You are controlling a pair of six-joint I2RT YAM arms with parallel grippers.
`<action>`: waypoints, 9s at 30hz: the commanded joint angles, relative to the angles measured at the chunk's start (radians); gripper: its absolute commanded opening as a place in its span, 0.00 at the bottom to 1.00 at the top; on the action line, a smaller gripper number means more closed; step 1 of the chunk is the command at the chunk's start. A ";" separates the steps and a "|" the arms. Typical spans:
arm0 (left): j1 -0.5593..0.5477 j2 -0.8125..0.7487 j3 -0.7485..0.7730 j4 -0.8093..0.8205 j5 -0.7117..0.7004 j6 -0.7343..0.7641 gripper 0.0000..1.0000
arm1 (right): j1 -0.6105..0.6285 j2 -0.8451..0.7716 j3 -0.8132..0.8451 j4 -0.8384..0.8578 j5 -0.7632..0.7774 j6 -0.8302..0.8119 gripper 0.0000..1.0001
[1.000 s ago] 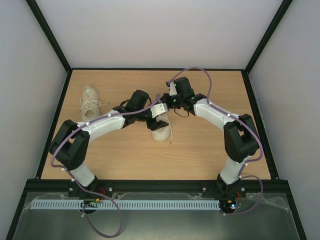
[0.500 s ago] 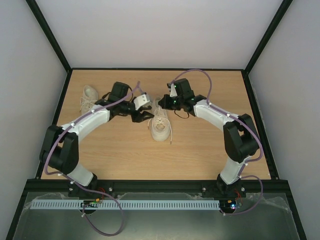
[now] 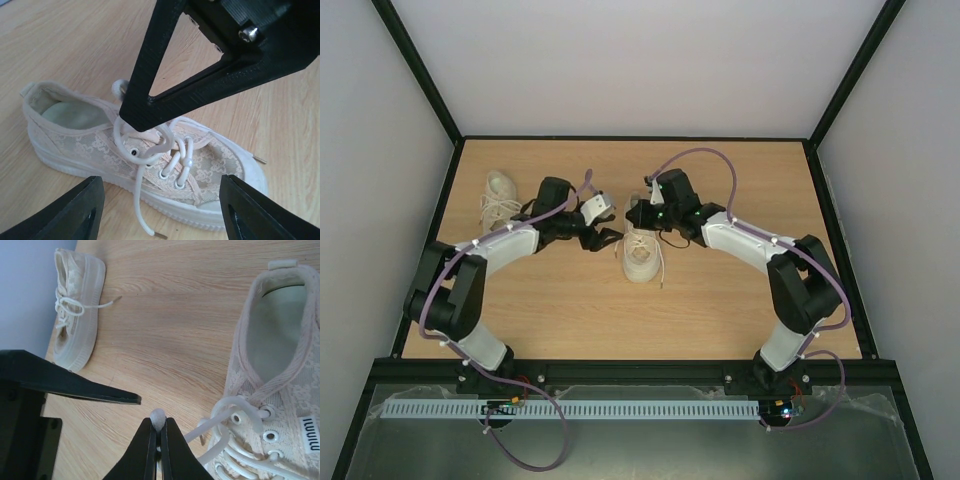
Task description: Tie the shoes
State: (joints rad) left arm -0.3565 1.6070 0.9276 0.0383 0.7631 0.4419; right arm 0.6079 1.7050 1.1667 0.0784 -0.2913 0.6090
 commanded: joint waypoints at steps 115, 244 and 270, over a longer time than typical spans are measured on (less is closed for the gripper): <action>0.001 0.228 0.086 0.163 0.120 0.014 0.03 | -0.102 0.212 0.230 -0.336 -0.231 -0.490 0.33; -0.112 0.212 0.056 0.269 -0.148 0.781 0.56 | -0.122 0.070 0.054 -0.155 -0.277 -0.428 0.01; -0.122 0.183 -0.002 0.362 -0.173 0.691 0.03 | -0.154 0.024 0.014 -0.163 -0.231 -0.425 0.39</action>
State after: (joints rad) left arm -0.4732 1.8088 0.9371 0.3836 0.5484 1.1477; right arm 0.4637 1.7844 1.1992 -0.0471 -0.5343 0.2043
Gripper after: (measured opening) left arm 0.028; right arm 0.361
